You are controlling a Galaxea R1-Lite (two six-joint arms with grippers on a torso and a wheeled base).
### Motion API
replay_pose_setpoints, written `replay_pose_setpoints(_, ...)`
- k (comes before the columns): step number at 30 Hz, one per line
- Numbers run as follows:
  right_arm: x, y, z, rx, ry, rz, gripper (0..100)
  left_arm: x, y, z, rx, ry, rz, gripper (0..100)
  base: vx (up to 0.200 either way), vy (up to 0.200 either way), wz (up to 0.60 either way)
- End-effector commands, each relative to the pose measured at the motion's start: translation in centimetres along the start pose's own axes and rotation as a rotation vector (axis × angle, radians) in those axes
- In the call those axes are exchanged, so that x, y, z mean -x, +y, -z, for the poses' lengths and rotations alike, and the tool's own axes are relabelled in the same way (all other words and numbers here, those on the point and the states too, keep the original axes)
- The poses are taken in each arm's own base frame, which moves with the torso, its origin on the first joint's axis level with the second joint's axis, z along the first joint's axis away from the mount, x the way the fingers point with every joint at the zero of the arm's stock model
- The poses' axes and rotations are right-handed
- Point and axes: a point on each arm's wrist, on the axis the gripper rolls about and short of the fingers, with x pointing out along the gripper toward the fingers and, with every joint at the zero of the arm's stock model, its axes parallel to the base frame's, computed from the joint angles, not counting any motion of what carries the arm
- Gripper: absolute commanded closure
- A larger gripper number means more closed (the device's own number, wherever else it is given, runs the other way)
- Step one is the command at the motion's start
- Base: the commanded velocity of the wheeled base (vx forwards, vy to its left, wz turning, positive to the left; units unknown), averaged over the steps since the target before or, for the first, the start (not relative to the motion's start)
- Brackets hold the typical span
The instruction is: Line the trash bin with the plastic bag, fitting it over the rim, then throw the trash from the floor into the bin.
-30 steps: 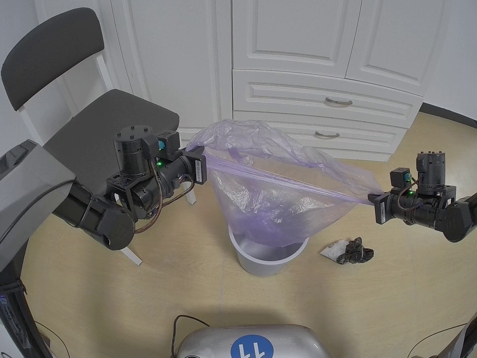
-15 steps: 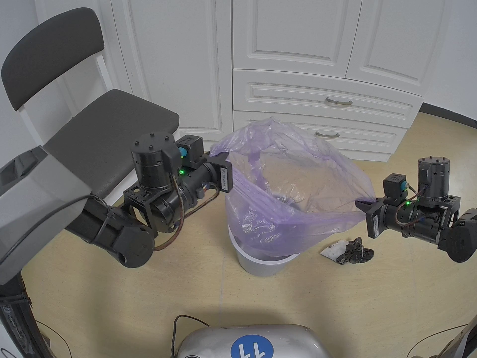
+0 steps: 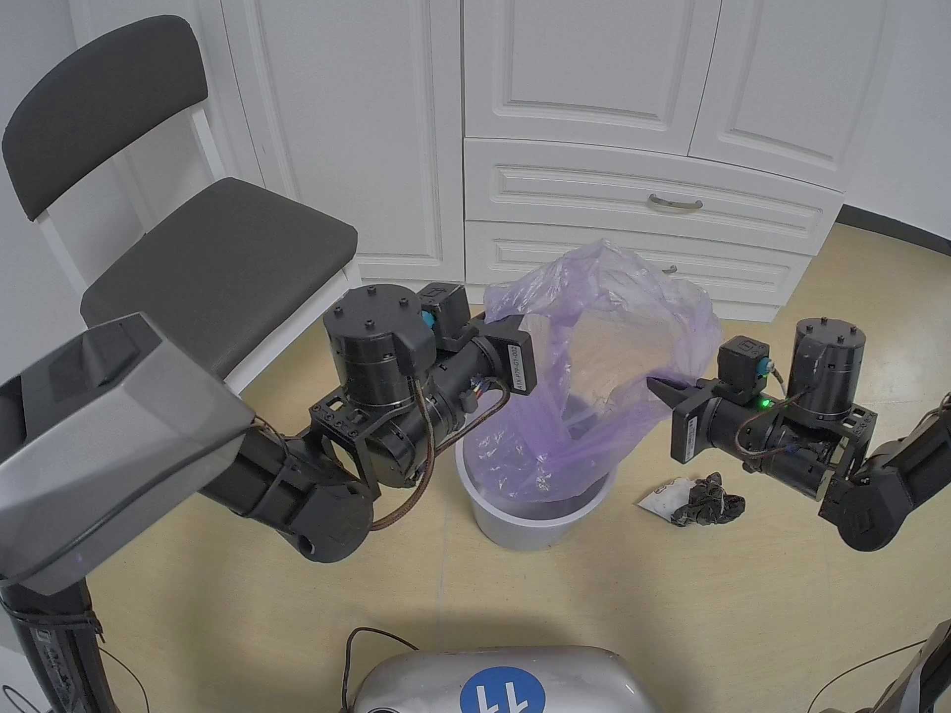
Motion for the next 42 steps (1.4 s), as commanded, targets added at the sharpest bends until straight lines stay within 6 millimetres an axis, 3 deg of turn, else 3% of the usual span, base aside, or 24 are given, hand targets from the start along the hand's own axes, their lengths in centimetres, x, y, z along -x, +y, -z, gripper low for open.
replay_pose_setpoints(1,-2.9,0.8,2.8,-0.033,0.005,-0.023,100,-1.0,-0.4,2.1,0.013,0.030,0.008,100,0.000,0.000,0.00)
replay_pose_setpoints(7,-4.7,1.2,4.2,-0.076,-0.016,-0.061,100,-1.2,-0.2,2.4,0.012,0.039,0.000,100,0.000,0.000,0.00)
replay_pose_setpoints(11,-4.7,1.6,4.2,-0.108,-0.015,-0.095,100,-1.0,-0.2,2.3,0.010,0.042,-0.006,100,0.000,0.000,0.00)
replay_pose_setpoints(17,-4.4,2.9,3.5,-0.182,-0.025,-0.148,100,0.1,-0.1,0.6,0.001,0.033,-0.013,100,0.000,0.000,0.00)
replay_pose_setpoints(23,-5.3,2.4,3.9,-0.233,-0.012,-0.154,100,-0.4,0.4,1.4,0.002,0.077,-0.019,100,0.000,0.000,0.00)
replay_pose_setpoints(26,-5.7,1.8,4.2,-0.247,-0.008,-0.136,100,-1.2,0.5,2.2,0.006,0.080,-0.019,100,0.000,0.000,0.00)
replay_pose_setpoints(33,-7.5,-3.0,5.3,-0.274,0.035,-0.008,100,-3.3,0.1,4.2,0.122,0.071,-0.010,100,0.000,0.000,0.00)
replay_pose_setpoints(37,-9.1,-6.0,6.6,-0.288,0.027,0.063,100,-5.4,-1.4,7.8,0.237,0.080,0.011,100,0.000,0.000,0.00)
replay_pose_setpoints(42,-10.3,-7.6,7.6,-0.295,0.009,0.096,100,-7.8,-0.6,10.1,0.277,0.044,-0.011,100,0.000,0.000,0.00)
